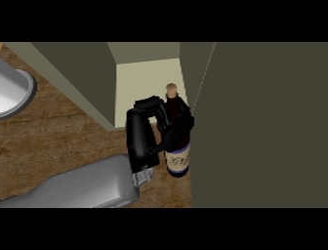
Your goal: Pick up the wine, place it into the cabinet and close the cabinet
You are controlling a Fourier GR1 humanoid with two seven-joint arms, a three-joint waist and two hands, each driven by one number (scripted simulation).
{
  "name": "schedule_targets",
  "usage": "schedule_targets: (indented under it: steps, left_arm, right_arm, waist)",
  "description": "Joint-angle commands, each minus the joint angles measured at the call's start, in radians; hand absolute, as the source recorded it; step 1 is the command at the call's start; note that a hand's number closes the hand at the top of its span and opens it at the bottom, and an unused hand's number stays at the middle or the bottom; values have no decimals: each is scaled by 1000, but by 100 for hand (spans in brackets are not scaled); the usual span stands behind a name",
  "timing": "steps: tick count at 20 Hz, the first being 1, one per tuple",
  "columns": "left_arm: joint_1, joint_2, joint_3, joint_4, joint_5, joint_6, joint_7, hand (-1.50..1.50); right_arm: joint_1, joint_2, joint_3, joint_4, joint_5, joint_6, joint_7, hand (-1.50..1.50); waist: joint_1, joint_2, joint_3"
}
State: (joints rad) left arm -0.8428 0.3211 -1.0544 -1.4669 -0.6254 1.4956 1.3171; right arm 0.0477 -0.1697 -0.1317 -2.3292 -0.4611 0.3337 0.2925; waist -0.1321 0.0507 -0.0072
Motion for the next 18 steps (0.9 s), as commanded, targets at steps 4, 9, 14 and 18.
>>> schedule_targets:
  steps: [4,9,14,18]
  left_arm:
    - [-5,12,-43,63,67,4,-13,150]
    - [16,-21,-48,125,80,4,-42,150]
    - [10,-55,-73,154,100,4,-69,150]
    - [26,-61,-67,180,97,4,-105,150]
  right_arm:
    - [-28,-12,-20,12,-20,0,-1,-150]
    - [-15,-21,-4,-25,-16,12,12,-150]
    - [-48,-6,-14,14,-11,-10,-3,-150]
    - [-27,2,-5,9,-22,-1,-4,-150]
  waist:
    - [9,4,-1]
    - [-14,8,-3]
    - [-6,12,-3]
    - [-8,10,-3]
